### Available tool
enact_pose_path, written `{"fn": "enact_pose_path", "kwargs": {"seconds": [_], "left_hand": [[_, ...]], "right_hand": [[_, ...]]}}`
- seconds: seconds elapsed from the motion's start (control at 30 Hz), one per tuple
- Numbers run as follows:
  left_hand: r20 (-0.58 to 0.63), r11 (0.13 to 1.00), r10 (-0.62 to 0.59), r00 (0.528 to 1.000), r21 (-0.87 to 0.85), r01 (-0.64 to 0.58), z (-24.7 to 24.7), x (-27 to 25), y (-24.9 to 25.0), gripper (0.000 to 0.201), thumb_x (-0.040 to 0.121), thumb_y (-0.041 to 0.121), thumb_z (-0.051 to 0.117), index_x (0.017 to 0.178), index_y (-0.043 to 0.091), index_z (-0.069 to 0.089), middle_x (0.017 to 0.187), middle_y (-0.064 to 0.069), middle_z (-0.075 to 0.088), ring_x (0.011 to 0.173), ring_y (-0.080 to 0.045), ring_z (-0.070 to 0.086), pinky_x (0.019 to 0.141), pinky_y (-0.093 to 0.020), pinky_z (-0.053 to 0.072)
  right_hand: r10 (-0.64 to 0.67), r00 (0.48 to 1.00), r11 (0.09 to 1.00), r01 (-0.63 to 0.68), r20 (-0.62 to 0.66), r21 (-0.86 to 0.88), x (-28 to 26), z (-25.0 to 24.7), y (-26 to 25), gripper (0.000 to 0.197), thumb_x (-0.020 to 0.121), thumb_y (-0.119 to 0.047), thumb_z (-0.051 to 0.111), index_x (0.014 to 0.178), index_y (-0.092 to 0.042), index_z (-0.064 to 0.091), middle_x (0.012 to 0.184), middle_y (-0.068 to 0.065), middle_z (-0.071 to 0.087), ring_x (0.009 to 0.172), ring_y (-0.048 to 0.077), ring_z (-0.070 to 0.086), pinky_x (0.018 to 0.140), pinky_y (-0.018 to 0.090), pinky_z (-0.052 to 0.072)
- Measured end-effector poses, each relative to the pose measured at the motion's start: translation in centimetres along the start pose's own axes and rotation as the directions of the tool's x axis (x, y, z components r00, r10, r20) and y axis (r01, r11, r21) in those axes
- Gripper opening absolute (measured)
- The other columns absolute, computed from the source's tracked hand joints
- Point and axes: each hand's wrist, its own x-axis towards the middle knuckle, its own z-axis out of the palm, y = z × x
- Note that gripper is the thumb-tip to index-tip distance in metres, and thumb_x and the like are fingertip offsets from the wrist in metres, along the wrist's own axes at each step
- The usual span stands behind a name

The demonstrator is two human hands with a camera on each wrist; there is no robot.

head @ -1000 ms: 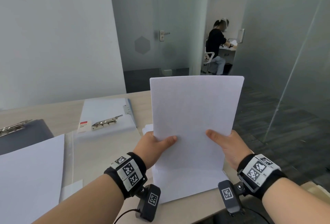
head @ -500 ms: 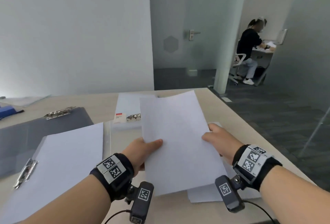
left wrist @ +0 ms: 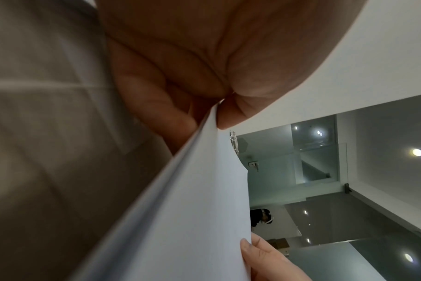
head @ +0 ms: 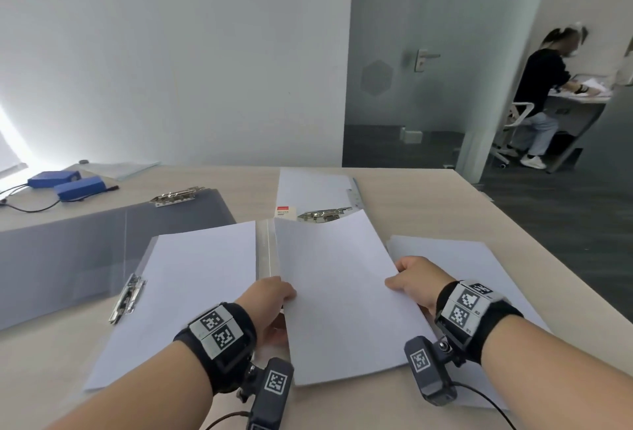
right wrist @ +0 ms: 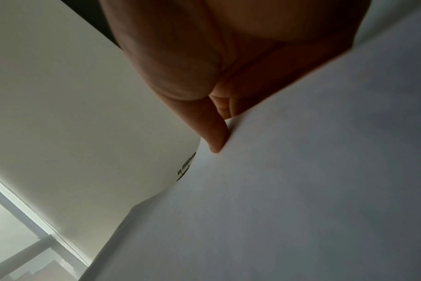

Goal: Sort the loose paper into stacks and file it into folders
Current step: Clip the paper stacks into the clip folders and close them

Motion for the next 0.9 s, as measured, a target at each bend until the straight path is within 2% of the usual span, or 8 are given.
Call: {"fn": "enact_pose_path", "kwargs": {"seconds": [0.17,0.3,0.4,0.5,0.63,0.7,0.8,0.9], "left_hand": [[0.014,1.000,0.001,1.000,0.016,-0.001,-0.3,0.2,1.3,0.012,0.099,0.005,0.046,0.105,0.001,0.056,0.093,-0.018,0.061,0.071,-0.034,0.067,0.065,-0.049,0.060],[0.001,0.999,-0.003,1.000,0.032,0.003,-0.5,0.8,2.1,0.012,0.100,0.006,0.045,0.107,0.003,0.055,0.092,-0.016,0.060,0.071,-0.033,0.067,0.068,-0.051,0.061],[0.007,0.999,0.001,1.000,0.048,-0.001,-0.7,1.1,2.3,0.018,0.099,0.005,0.046,0.114,0.001,0.056,0.098,-0.019,0.060,0.074,-0.036,0.068,0.069,-0.054,0.061],[-0.003,1.000,0.012,1.000,0.016,-0.012,-1.1,0.8,2.3,0.020,0.097,0.009,0.054,0.115,0.003,0.060,0.115,-0.022,0.062,0.079,-0.038,0.070,0.068,-0.054,0.061],[-0.053,0.995,0.099,0.994,0.021,-0.098,-1.8,1.1,2.4,0.023,0.093,0.014,0.062,0.114,0.006,0.064,0.120,-0.019,0.062,0.092,-0.034,0.068,0.070,-0.045,0.061],[-0.063,0.990,0.142,0.988,0.032,-0.140,-1.8,1.0,2.4,0.034,0.094,0.016,0.062,0.126,0.008,0.059,0.124,-0.016,0.062,0.097,-0.028,0.066,0.065,-0.037,0.060],[-0.094,0.971,0.209,0.973,0.142,-0.195,-1.7,0.9,2.4,0.047,0.094,0.024,0.063,0.139,0.018,0.051,0.132,-0.007,0.055,0.114,-0.023,0.055,0.076,-0.036,0.057],[-0.082,0.957,0.239,0.968,0.192,-0.220,-1.2,0.8,2.3,0.041,0.095,0.025,0.061,0.135,0.020,0.054,0.124,-0.005,0.057,0.099,-0.015,0.055,0.077,-0.034,0.053]], "right_hand": [[0.014,1.000,1.000,-0.015,-0.013,-0.014,0.8,0.5,-0.6,0.009,0.085,-0.007,0.070,0.093,-0.005,0.067,0.097,0.017,0.075,0.092,0.037,0.073,0.088,0.051,0.059],[0.015,1.000,1.000,-0.015,-0.014,0.004,1.5,0.6,-0.9,0.016,0.084,-0.006,0.070,0.099,-0.009,0.068,0.097,0.013,0.076,0.091,0.034,0.074,0.089,0.050,0.059],[0.008,0.999,1.000,-0.008,-0.032,0.015,2.1,0.7,-0.8,0.036,0.084,-0.003,0.066,0.118,-0.012,0.064,0.109,0.011,0.073,0.099,0.032,0.071,0.094,0.047,0.057],[0.011,0.999,1.000,-0.011,-0.045,0.016,2.5,0.6,-0.5,0.060,0.082,-0.001,0.064,0.139,-0.016,0.054,0.127,0.016,0.065,0.108,0.033,0.067,0.097,0.045,0.055],[-0.002,0.999,1.000,0.002,-0.051,-0.007,2.5,0.4,-0.3,0.061,0.081,0.001,0.064,0.137,-0.021,0.055,0.125,0.019,0.064,0.105,0.033,0.067,0.093,0.043,0.057],[-0.007,0.998,1.000,0.006,-0.055,-0.019,2.5,0.3,-0.3,0.059,0.080,0.001,0.065,0.135,-0.022,0.057,0.121,0.017,0.066,0.103,0.034,0.068,0.093,0.045,0.057],[-0.020,0.997,0.999,0.017,-0.068,-0.044,2.8,0.3,-0.3,0.057,0.079,-0.001,0.065,0.131,-0.023,0.059,0.119,0.014,0.066,0.103,0.033,0.068,0.093,0.045,0.057],[-0.024,0.997,0.996,0.017,-0.079,-0.090,2.8,0.3,-0.3,0.049,0.079,-0.001,0.065,0.123,-0.023,0.063,0.121,0.014,0.066,0.102,0.031,0.068,0.092,0.043,0.057]]}}
